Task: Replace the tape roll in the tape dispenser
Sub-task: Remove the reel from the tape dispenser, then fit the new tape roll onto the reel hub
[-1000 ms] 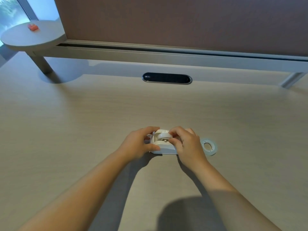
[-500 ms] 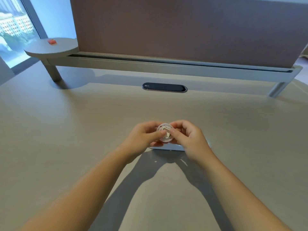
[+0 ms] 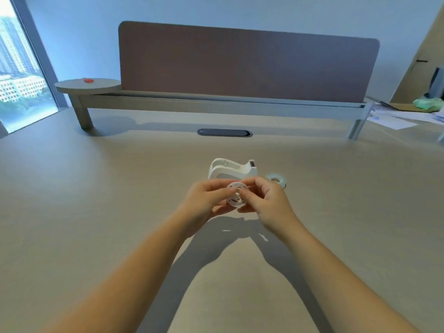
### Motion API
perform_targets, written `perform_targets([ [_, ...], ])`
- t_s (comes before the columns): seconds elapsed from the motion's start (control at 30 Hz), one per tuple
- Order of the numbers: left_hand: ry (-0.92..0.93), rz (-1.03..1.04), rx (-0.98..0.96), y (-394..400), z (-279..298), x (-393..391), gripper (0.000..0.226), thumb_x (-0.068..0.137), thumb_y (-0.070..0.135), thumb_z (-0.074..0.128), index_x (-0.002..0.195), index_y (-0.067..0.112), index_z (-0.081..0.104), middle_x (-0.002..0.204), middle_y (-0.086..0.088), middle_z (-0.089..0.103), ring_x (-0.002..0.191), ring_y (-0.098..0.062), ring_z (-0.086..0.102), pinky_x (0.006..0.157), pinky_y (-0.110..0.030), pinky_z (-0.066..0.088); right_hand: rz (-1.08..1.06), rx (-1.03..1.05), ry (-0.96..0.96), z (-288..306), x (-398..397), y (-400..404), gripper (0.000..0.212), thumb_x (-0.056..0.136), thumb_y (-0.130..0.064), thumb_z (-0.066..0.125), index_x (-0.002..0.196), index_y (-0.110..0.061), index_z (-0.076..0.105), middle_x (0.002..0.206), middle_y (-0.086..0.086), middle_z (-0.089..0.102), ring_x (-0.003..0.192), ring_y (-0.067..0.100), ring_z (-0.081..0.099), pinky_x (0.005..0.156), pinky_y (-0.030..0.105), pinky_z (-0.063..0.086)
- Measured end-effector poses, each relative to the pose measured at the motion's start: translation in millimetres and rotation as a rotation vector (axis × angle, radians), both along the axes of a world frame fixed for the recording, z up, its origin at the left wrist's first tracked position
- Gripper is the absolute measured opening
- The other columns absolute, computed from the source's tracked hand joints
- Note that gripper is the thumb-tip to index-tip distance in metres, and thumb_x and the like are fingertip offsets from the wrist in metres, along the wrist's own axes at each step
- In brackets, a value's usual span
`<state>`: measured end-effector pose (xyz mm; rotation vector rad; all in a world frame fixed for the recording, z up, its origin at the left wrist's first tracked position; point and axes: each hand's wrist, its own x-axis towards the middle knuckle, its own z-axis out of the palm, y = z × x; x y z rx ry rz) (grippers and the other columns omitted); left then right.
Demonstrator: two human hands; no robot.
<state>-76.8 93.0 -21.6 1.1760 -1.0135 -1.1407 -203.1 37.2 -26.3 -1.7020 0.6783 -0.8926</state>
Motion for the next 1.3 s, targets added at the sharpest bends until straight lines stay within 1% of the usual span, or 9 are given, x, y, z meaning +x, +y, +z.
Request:
perform_targets([
  [0.17,0.117,0.112,0.056,-14,-10,-15,0.019,0.085,0.018,0.048,0.078,0.012,0.065,0.071,-0.004,0.066,0.061,-0.011,0.063,0.059,-0.018,0.055,-0.142,-0.076,0.06,-8,-19,-13,0.016,0.083,-0.015,0.055,0.097,-0.016,0.062,0.077,-0.004,0.06,0.073,0.013,0.06,0.059,0.018,0.054],
  [0.3,0.071,0.189,0.1,-31,-24,-22,0.018,0.083,0.007,0.051,0.099,0.004,0.058,0.08,-0.008,0.06,0.072,-0.018,0.06,0.059,-0.017,0.054,-0.278,-0.114,0.211,-22,-39,-36,0.008,0.079,-0.013,0.06,0.075,-0.02,0.055,0.068,-0.005,0.055,0.065,0.011,0.053,0.06,0.022,0.047],
  [0.47,-0.034,0.231,0.114,-54,-38,-22,0.025,0.078,0.014,0.059,0.101,0.005,0.058,0.081,-0.007,0.062,0.08,-0.021,0.063,0.078,-0.032,0.054,-0.303,-0.142,0.446,-42,-44,-59,0.013,0.078,-0.02,0.06,0.083,-0.008,0.063,0.082,0.005,0.062,0.078,0.019,0.056,0.071,0.032,0.045],
  [0.67,0.105,0.22,0.083,-73,-39,-29,0.009,0.079,0.007,0.058,0.069,0.007,0.06,0.056,-0.005,0.062,0.048,-0.008,0.063,0.047,-0.016,0.051,-0.338,-0.236,0.48,-39,-40,-78,0.022,0.079,-0.019,0.058,0.085,0.0,0.067,0.09,0.017,0.068,0.081,0.023,0.056,0.072,0.034,0.041],
  [0.87,0.115,0.216,0.072,-84,-42,-29,0.009,0.08,0.007,0.056,0.071,0.008,0.058,0.07,-0.007,0.058,0.059,-0.011,0.062,0.054,-0.015,0.055,-0.476,-0.208,0.523,-45,-35,-115,0.058,0.074,-0.025,0.063,0.124,-0.007,0.041,0.13,0.013,0.045,0.119,0.027,0.043,0.095,0.038,0.04],
  [1.0,0.135,0.179,0.079,-83,-42,-27,0.004,0.08,0.007,0.056,0.076,0.007,0.058,0.072,-0.007,0.058,0.052,-0.008,0.064,0.052,-0.016,0.054,-0.457,-0.221,0.66,-48,-25,-126,0.06,0.068,-0.03,0.067,0.118,-0.006,0.045,0.121,0.016,0.053,0.115,0.035,0.043,0.089,0.043,0.04],
  [1.1,0.165,0.181,0.054,-80,-41,-24,0.007,0.08,0.006,0.055,0.084,0.011,0.059,0.078,-0.006,0.059,0.057,-0.009,0.064,0.053,-0.016,0.054,-0.472,-0.235,0.637,-48,-23,-128,0.046,0.066,-0.029,0.066,0.104,-0.006,0.053,0.105,0.014,0.057,0.106,0.036,0.05,0.077,0.036,0.04],
  [1.2,0.198,0.179,0.046,-73,-38,-21,0.011,0.082,0.007,0.052,0.083,0.012,0.062,0.077,-0.008,0.059,0.056,-0.008,0.065,0.053,-0.016,0.055,-0.435,-0.083,0.421,-41,-28,-114,0.062,0.073,-0.016,0.065,0.128,-0.007,0.039,0.129,0.011,0.042,0.104,0.018,0.044,0.065,0.0,0.037],
  [1.3,0.228,0.178,0.062,-65,-35,-18,0.016,0.084,0.009,0.05,0.095,0.005,0.061,0.078,-0.01,0.059,0.06,-0.011,0.065,0.053,-0.017,0.055,-0.349,0.035,0.167,-29,-31,-88,0.06,0.072,-0.007,0.066,0.126,-0.013,0.041,0.123,0.001,0.039,0.089,0.008,0.046,0.053,-0.001,0.042],
])
